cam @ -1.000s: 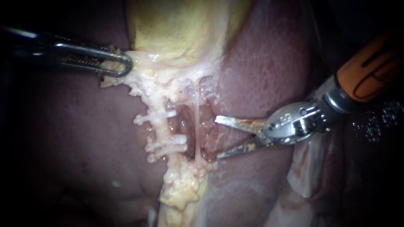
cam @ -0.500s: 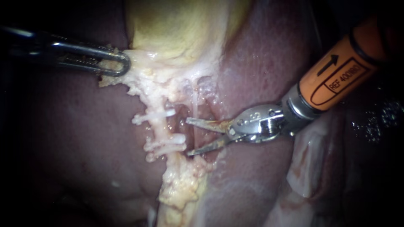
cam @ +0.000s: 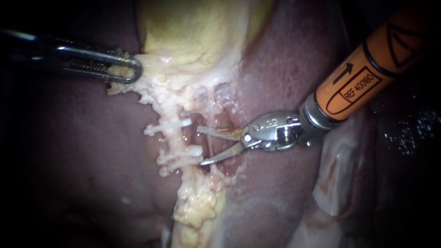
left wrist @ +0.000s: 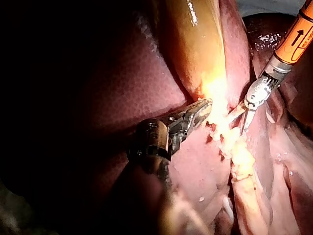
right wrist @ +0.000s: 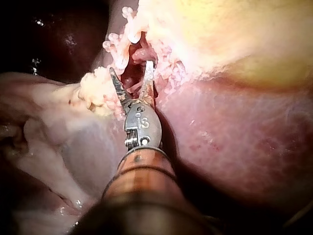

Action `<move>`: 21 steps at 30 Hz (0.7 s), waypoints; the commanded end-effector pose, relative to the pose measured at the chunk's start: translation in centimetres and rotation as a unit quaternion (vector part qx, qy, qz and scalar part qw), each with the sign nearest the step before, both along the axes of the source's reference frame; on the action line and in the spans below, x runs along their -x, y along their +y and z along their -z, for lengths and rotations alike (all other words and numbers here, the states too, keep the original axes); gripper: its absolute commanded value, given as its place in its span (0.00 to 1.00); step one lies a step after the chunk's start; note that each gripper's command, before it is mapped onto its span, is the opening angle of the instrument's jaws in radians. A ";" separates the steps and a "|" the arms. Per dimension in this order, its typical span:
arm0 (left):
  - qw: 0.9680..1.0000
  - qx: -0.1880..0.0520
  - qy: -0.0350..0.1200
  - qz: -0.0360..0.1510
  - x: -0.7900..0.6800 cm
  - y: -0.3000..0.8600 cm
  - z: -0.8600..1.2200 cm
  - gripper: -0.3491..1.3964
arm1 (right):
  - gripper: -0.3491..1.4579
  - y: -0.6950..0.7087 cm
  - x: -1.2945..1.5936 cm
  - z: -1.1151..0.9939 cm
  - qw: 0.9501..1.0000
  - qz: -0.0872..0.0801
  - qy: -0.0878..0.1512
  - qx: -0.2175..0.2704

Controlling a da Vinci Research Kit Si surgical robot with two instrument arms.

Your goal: Go to the cutting position left tube

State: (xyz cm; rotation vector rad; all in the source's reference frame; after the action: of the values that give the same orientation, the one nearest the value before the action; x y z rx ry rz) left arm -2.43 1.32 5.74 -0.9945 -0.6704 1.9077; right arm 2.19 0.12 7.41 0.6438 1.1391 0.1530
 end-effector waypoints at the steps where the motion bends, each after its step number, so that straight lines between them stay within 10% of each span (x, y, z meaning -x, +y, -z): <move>1: 1.000 0.000 0.000 0.000 0.00 0.00 0.00 0.00 | 0.97 -0.01 -0.04 0.01 1.000 0.002 0.004 -0.002; 21: 1.000 0.000 0.001 0.002 0.01 -0.01 0.00 0.00 | 0.95 -0.04 -0.82 0.15 0.998 -0.005 0.041 -0.051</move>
State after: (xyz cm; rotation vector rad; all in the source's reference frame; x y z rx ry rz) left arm -2.43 1.31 5.73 -0.9927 -0.6664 1.9058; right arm 3.05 0.08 7.25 0.7433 1.2188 0.2001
